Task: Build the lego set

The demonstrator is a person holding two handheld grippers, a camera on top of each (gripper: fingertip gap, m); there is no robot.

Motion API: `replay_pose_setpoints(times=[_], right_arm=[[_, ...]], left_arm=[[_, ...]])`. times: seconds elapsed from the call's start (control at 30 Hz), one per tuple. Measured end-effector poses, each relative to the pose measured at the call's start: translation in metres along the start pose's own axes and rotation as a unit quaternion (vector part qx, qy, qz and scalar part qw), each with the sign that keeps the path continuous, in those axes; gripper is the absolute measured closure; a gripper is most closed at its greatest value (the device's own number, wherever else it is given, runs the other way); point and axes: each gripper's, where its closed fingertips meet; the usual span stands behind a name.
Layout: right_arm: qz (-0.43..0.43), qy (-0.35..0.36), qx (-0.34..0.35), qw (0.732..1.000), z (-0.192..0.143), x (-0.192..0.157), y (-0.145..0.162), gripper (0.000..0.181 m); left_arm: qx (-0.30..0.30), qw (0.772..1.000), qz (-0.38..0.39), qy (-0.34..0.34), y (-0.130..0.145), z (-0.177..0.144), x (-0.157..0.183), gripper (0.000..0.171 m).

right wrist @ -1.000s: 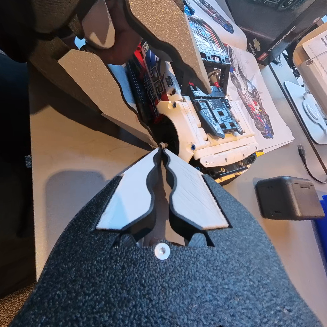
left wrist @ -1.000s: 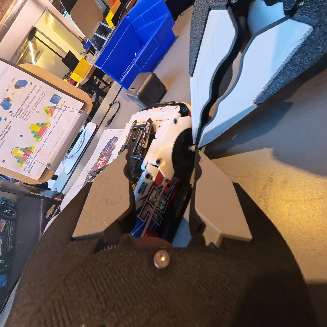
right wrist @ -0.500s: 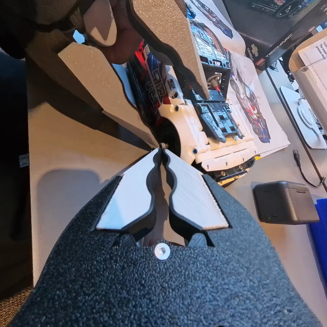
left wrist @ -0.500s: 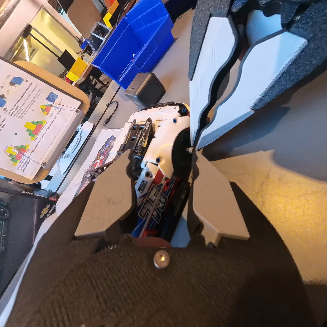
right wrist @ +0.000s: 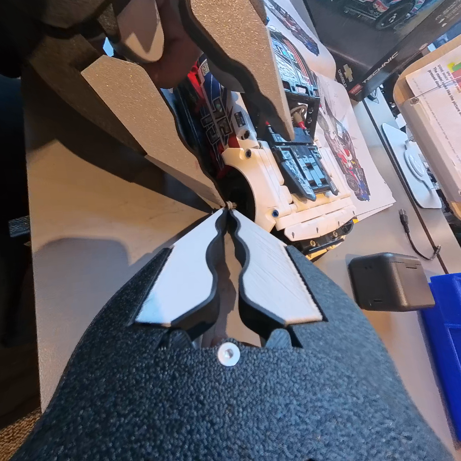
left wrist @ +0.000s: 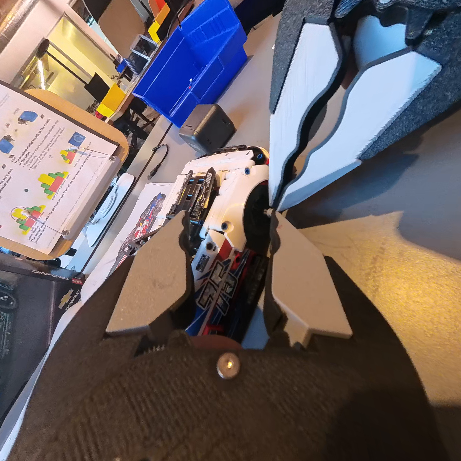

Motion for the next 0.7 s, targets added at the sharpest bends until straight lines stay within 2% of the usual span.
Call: replay_pose_setpoints(times=[0.23, 0.3, 0.43, 0.53, 0.6, 0.7], right_arm=[[0.0, 0.032, 0.078, 0.996, -0.022, 0.005, -0.015, 0.179], [0.03, 0.034, 0.07, 0.997, -0.024, 0.014, -0.011, 0.141], [0.085, 0.03, 0.034, 0.995, -0.02, 0.037, -0.004, 0.087], [0.116, 0.019, 0.024, 0.993, -0.015, 0.05, -0.006, 0.067], [0.122, 0.016, 0.019, 0.992, -0.011, 0.055, -0.008, 0.063], [0.085, 0.023, 0.006, 0.996, -0.004, 0.057, -0.009, 0.067]], left_arm=[[0.002, 1.0, 0.002, -0.001, 0.0, 0.001, -0.001, 0.109], [0.003, 1.0, 0.003, -0.002, -0.001, 0.001, -0.001, 0.109], [0.003, 1.0, 0.004, -0.002, -0.001, 0.001, -0.001, 0.109], [0.003, 1.0, 0.004, -0.003, -0.001, 0.001, -0.001, 0.108], [0.003, 1.0, 0.004, -0.002, -0.001, 0.001, -0.001, 0.108], [0.005, 1.0, 0.006, -0.002, -0.001, 0.001, -0.001, 0.109]])
Point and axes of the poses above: each gripper's, where its closed fingertips meet, z out along the fingers, y out of its underside, x = y × z across the jaws, and after that the axes turned 15 degrees about z, right-handed
